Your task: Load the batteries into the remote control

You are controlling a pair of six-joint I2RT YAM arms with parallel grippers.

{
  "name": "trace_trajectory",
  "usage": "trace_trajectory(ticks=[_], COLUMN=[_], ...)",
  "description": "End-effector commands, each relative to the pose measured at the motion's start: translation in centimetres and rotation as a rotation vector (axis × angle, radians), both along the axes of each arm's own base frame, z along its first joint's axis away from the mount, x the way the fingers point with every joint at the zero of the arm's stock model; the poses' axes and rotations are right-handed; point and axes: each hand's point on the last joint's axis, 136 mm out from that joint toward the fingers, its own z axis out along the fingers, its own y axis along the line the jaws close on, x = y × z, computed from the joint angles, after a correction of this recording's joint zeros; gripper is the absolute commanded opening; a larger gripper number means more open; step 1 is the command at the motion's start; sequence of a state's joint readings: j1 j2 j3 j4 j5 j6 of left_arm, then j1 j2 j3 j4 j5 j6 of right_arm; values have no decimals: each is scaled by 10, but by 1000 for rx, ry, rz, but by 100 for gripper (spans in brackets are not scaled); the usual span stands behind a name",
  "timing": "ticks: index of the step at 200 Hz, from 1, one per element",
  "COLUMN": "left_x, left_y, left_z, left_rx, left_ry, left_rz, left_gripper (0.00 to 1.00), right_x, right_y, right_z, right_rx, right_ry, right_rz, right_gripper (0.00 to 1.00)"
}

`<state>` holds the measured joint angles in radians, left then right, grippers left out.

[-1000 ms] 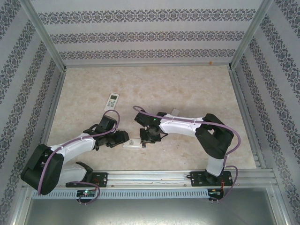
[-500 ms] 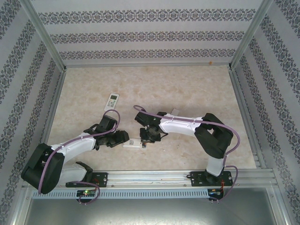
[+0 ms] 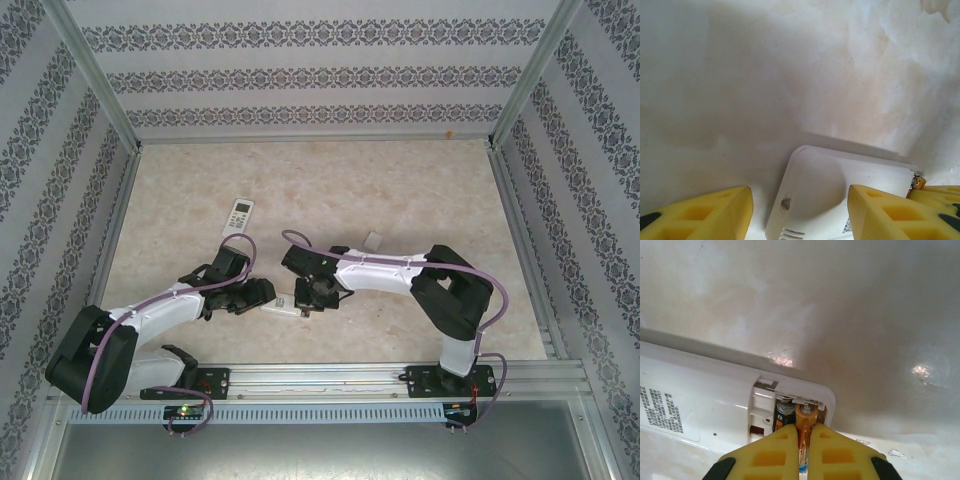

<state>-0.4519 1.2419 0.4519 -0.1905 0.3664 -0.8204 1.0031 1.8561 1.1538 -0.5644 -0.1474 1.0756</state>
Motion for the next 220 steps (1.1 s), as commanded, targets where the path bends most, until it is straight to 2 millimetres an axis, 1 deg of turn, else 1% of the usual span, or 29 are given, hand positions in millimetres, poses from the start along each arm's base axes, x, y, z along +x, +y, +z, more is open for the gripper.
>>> trace_trajectory(ticks=[1,11,27,33,42,51,92,147,176,220], left_x=[-9,-9,-8,-8,-7,-8,-9,-8,-7,-8], left_y=[-7,-7,-9,-10,-12,-12,-7,-10,-10,-10], left_z=[-12,-13,-14,-14,-13,-13,-12,-15,-15,-16], left_rx=[-8,-7,-14,-19,-24,-25,-3,-8,-12,-10], left_ry=[32,32,37,38,42,46,26,38,37,40], left_rz=[-32,-32,-35,-37,-41,-47,-40,-52,-49,-47], left_gripper=[56,55,55,55,55,55,55,55,55,55], right_x=[-73,-64,-40,-32,-25,-22,-16,-10,-6,-3], right_y=[-27,-22,-8,-3,3,7,9,8,2,0], right_z=[-56,-49,-34,-30,-26,-23,-2,20,26,31], right_rx=[-157,-143,-105,-92,-70,-49,-9,25,22,26], right_ry=[227,181,85,63,65,68,48,19,8,-2], right_rz=[96,115,148,150,144,139,121,100,87,84], right_gripper=[5,5,6,10,15,17,19,23,24,24])
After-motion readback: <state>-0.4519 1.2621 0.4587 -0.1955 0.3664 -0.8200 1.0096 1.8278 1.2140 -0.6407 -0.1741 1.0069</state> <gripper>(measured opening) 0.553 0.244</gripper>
